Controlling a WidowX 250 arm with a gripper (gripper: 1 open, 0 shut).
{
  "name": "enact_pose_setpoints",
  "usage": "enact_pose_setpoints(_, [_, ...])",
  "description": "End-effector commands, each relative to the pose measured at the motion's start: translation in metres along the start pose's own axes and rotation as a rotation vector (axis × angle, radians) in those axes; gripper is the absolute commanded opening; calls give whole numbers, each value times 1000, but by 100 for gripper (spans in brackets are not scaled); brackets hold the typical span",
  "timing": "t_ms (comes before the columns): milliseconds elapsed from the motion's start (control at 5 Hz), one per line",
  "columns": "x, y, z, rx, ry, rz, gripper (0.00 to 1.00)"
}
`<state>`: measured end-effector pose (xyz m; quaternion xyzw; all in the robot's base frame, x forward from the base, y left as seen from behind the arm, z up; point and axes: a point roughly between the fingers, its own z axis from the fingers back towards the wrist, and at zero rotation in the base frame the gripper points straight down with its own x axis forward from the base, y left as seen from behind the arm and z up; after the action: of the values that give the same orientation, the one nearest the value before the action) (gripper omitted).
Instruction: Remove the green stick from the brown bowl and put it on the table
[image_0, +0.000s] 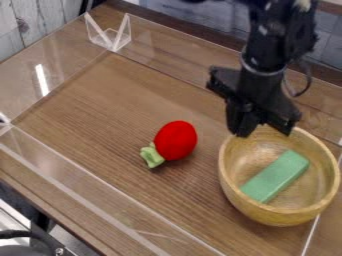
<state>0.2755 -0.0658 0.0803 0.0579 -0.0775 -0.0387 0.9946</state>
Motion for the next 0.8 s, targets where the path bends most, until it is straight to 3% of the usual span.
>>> enact_pose_setpoints(0, [-4,7,6,-16,-57,18,100])
enact_pose_setpoints(200, [1,0,5,-17,-58,18,0])
enact_pose_setpoints(600, [6,-3,13,-17,-64,45,0])
